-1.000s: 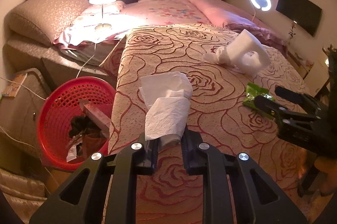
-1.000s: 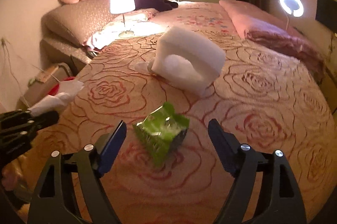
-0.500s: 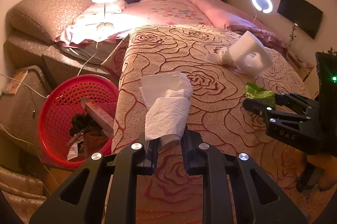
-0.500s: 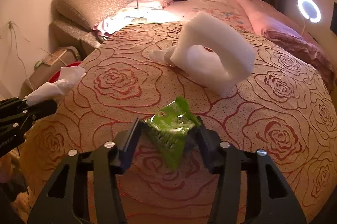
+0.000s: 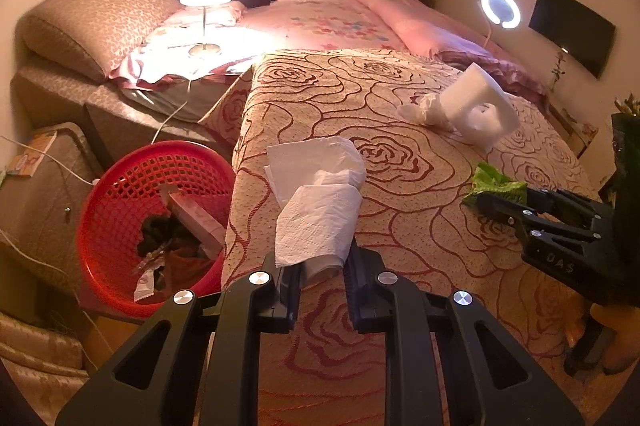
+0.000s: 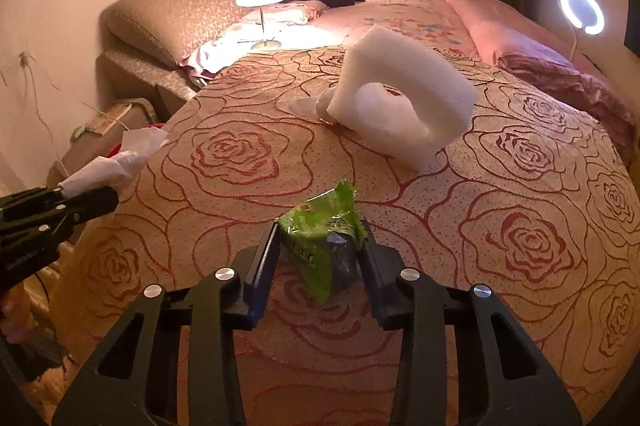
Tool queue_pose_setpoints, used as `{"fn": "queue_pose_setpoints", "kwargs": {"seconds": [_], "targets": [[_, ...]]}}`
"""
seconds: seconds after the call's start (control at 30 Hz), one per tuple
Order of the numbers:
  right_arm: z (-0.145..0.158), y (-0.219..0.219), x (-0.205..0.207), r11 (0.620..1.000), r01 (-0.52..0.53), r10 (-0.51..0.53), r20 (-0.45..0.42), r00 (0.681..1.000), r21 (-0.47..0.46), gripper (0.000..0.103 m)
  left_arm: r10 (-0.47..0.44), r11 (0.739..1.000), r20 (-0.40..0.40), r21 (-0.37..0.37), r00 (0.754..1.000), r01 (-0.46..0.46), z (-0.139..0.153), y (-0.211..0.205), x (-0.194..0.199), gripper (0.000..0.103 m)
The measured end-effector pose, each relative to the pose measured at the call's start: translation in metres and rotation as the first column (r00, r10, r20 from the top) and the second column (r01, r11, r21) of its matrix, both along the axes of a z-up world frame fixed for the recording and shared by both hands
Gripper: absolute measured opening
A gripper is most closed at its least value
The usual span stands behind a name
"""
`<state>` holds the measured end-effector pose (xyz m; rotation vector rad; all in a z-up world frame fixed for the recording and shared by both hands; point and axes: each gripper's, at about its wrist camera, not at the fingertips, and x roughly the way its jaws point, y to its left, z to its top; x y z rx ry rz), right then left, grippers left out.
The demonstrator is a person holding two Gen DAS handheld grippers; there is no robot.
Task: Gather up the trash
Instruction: 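Grasp the green snack packet with the right tool while the left tool holds the tissues, then carry the tissues and green packet over the red wastebasket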
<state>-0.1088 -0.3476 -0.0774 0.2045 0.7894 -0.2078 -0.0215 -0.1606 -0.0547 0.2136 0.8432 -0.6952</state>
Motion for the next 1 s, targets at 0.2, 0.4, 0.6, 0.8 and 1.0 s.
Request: {"fn": "queue_pose_setpoints", "kwargs": {"seconds": [0.2, 0.4, 0.6, 0.8, 1.0], "targets": [[0.009, 0.005, -0.003, 1.0, -0.007, 0.007, 0.024, 1.0, 0.006, 0.037, 0.016, 1.0, 0.003, -0.008, 1.0, -0.016, 0.003, 0.008, 0.002, 0.017], [0.016, 0.013, 0.0, 1.0, -0.018, 0.018, 0.037, 0.999, 0.002, 0.037, 0.038, 0.999, 0.005, -0.018, 0.999, -0.038, 0.008, 0.018, 0.006, 0.017], [0.019, 0.021, 0.007, 0.999, -0.034, 0.034, 0.041, 0.999, 0.004, 0.037, 0.07, 0.997, 0.012, -0.029, 0.997, -0.07, 0.012, 0.031, 0.014, 0.017], [0.023, 0.03, 0.018, 0.998, -0.057, 0.056, 0.044, 0.997, 0.017, 0.037, 0.112, 0.993, 0.024, -0.025, 0.993, -0.112, 0.013, 0.043, 0.022, 0.017], [0.028, 0.043, 0.036, 0.995, -0.097, 0.096, 0.044, 0.994, 0.033, 0.037, 0.162, 0.987, 0.036, -0.017, 0.986, -0.162, 0.015, 0.058, 0.034, 0.017]]}}
